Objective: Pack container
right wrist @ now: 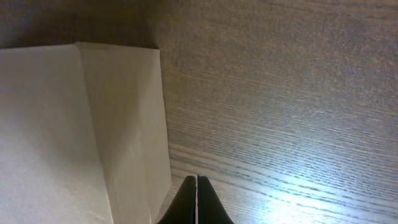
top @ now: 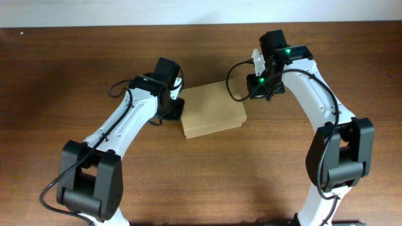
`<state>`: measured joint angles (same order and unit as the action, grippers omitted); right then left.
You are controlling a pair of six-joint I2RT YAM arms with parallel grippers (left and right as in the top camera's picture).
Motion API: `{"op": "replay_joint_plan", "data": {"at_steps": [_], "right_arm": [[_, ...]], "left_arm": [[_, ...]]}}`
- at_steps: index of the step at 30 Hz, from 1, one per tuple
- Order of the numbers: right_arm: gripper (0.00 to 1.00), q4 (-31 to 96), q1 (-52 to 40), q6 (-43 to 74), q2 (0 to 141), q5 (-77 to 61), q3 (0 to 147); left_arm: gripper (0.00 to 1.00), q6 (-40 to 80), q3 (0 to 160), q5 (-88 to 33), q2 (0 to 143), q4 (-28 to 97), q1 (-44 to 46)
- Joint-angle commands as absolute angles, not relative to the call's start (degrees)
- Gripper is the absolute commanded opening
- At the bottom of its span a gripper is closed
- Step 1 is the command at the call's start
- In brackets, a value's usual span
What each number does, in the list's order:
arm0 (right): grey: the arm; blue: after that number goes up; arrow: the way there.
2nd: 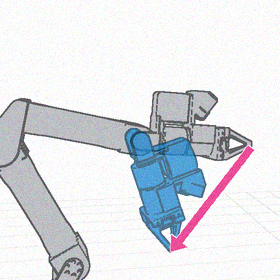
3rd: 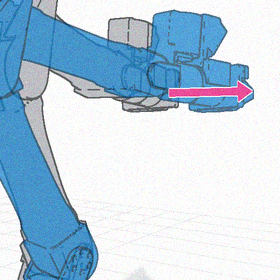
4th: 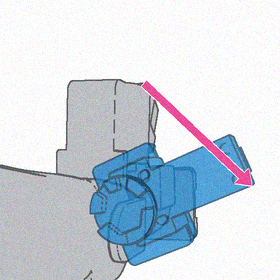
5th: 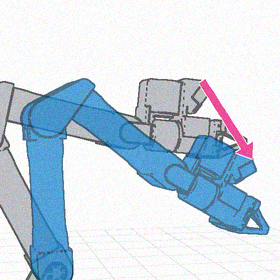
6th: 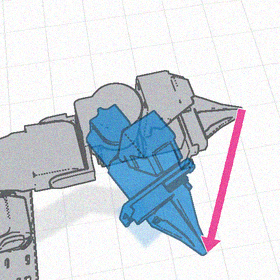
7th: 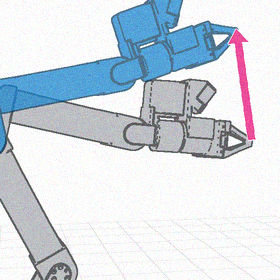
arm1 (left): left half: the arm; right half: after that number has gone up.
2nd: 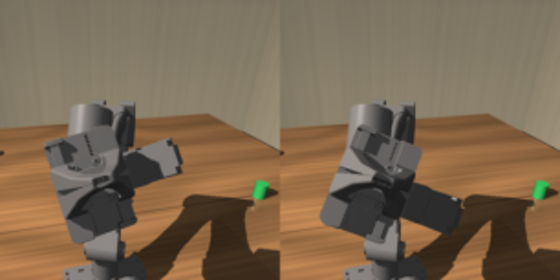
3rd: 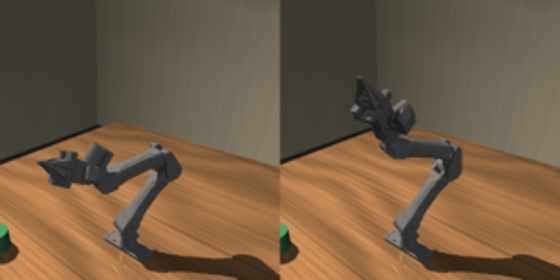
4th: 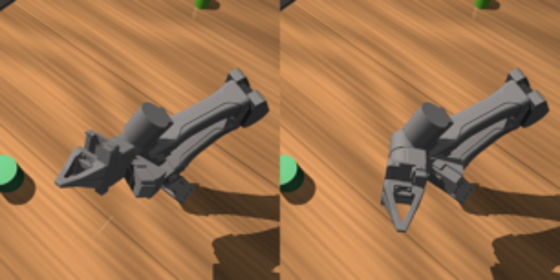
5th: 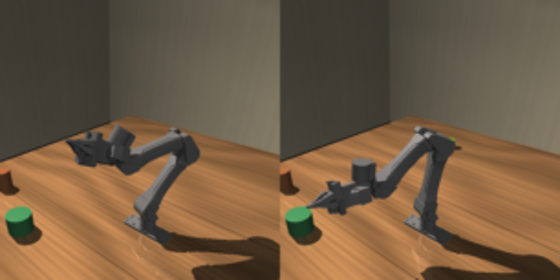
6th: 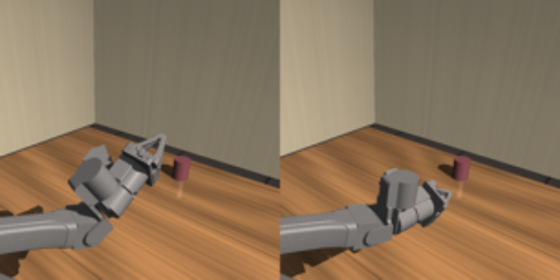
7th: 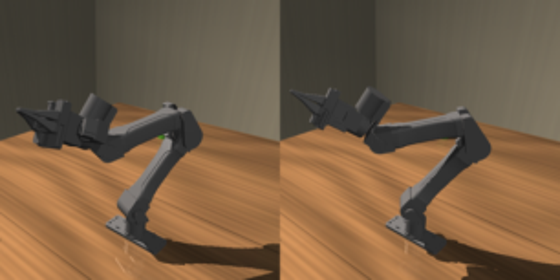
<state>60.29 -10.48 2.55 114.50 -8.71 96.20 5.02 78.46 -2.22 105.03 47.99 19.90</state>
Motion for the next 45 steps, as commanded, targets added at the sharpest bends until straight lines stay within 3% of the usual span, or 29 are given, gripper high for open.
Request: {"op": "replay_joint_plan", "data": {"at_steps": [1,25,39,45], "right_arm": [[0.04,60.2,-10.5,2.4,114.8,-9.5,96.1],[0.04,60.9,-10.8,0.2,114.8,-15.7,93.0],[0.04,55.3,-3.5,0.4,114.8,-5.8,95.3],[0.04,53.5,2.4,-1.6,114.8,-0.4,100.6]], "left_arm": [[0.03,5.8,77.9,-5.4,104.6,44.5,19.9],[0.05,5.8,78.3,-8.4,110.7,28.7,18.4],[0.05,6.3,86.4,-8.9,110.7,37.4,8.7],[0.08,2.0,96.3,-2.2,110.7,44.4,2.7]]}}
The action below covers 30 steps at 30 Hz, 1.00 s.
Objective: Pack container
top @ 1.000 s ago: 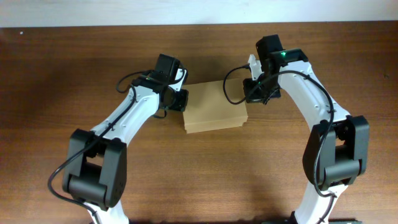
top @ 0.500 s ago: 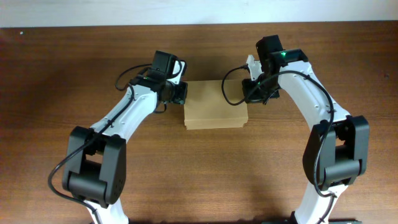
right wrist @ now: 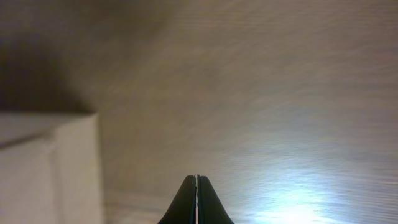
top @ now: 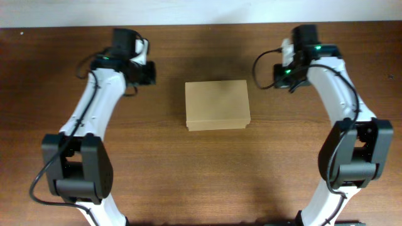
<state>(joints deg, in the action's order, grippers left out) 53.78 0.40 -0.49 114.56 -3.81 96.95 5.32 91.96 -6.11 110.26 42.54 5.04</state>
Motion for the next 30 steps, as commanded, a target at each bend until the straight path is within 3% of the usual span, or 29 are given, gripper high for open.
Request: {"op": "replay_joint_plan", "data": {"at_steps": [1,18,20,22,23,25,30], "right_arm": [[0.04,53.5,3.0,-1.5,114.8,-0.6,101.4],[0.04,65.3,4.5,-1.7,114.4,-1.0,126.9],[0.07,65.5,4.5,-1.7,114.4,-1.0,127.2],[0.34,66.5,4.5,-1.7,114.4,-1.0,127.2],[0.53,67.2,4.5,-1.7,114.4,-1.0,127.2],[0.99,68.4,4.5,-1.7,114.4,-1.0,127.2],[0.99,70.4,4.5,-1.7,114.4,-1.0,127.2]], "left_arm": [[0.09,1.7,97.3,-1.5,110.7,45.1,2.1],[0.12,-1.6,116.0,4.2,109.9,58.8,-1.0],[0.22,-1.6,117.6,4.6,109.6,58.8,-1.0],[0.72,-1.6,118.6,6.2,109.5,58.5,-1.0],[1.00,-1.6,118.6,6.9,109.5,58.3,-1.0],[1.00,-1.6,118.6,8.2,109.6,58.4,-1.0],[1.00,-1.6,118.5,8.6,109.6,58.4,-1.0]]}}
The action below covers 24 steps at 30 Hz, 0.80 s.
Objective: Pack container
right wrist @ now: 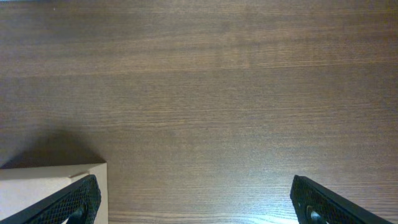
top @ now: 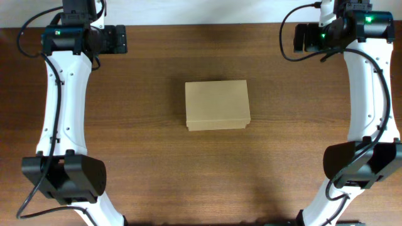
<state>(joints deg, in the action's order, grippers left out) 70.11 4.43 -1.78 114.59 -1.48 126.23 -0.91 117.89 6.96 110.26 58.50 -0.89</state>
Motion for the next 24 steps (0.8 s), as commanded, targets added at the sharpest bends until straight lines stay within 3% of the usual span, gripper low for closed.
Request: {"op": "replay_joint_plan", "data": {"at_steps": [1,24], "right_arm": [[0.99,70.3,4.5,-1.7,114.4,-1.0,127.2],[0.99,72.2,4.5,-1.7,114.4,0.1,127.2]], "left_arm": [[1.00,-1.5,118.6,8.6,109.6,58.4,-1.0],[1.00,-1.6,118.5,8.4,109.6,58.4,-1.0]]}}
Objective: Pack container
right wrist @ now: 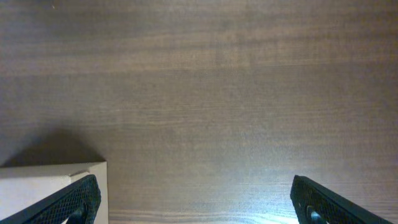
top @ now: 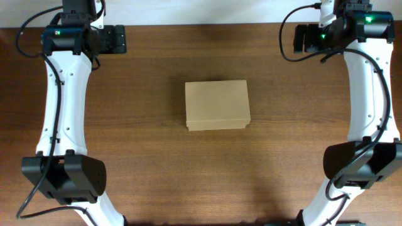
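Observation:
A closed tan cardboard box lies flat in the middle of the wooden table, its lid down and its sides square to the table edges. My left gripper is at the far left, well away from the box, and looks open with nothing in it. My right gripper is at the far right, also apart from the box. In the right wrist view, the right gripper is open wide over bare wood, its black fingertips at the frame's lower corners. A corner of the box shows at lower left.
The wooden table runs across the whole view, with a pale wall strip along its far edge. Both arm bases stand at the near edge, left and right.
At first both grippers were against the sides of the box, which lay skewed, and the right one was shut. Then the box lay square and both arms had drawn back from it. Later both arms were at the far corners with the right gripper open, as now.

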`<state>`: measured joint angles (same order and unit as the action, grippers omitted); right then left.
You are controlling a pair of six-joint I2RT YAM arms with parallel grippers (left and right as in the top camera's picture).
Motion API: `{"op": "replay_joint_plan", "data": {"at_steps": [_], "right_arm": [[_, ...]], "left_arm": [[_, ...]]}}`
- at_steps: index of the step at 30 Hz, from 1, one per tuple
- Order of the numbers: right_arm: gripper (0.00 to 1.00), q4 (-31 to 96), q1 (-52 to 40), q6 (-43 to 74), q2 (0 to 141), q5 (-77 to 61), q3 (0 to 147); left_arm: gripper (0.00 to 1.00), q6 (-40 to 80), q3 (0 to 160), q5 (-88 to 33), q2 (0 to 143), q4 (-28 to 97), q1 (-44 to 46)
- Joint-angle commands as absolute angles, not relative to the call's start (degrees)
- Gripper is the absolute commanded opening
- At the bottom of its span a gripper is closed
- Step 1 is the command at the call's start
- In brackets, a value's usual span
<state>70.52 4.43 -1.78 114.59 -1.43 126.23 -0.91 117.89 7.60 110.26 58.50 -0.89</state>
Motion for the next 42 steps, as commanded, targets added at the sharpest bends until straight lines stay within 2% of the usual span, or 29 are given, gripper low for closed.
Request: {"op": "replay_joint_plan", "data": {"at_steps": [1,6,11,19,23,34,42], "right_arm": [[0.99,73.1,4.5,-1.7,114.4,0.1,127.2],[0.99,72.6,4.5,-1.7,111.0,0.1,126.7],[0.99,63.2,4.5,-1.7,102.5,0.1,118.5],[0.99,38.5,4.5,-1.5,75.5,-4.3,79.7],[0.99,31.6,4.5,-1.5,61.6,-4.5,63.1],[0.99,29.5,4.5,-1.5,31.7,-4.6,37.1],[0.99,29.6,4.5,-1.5,20.9,-5.8,27.6]], "left_arm": [[1.00,-1.6,118.6,8.4,109.6,58.4,-1.0],[1.00,-1.6,118.6,8.4,109.6,58.4,-1.0],[1.00,-1.6,118.6,8.4,109.6,58.4,-1.0],[1.00,-1.6,118.6,8.4,109.6,58.4,-1.0],[1.00,-1.6,118.5,8.4,109.6,58.4,-1.0],[1.00,-1.6,118.6,8.4,109.6,58.4,-1.0],[1.00,-1.6,118.6,8.4,109.6,58.4,-1.0]]}}
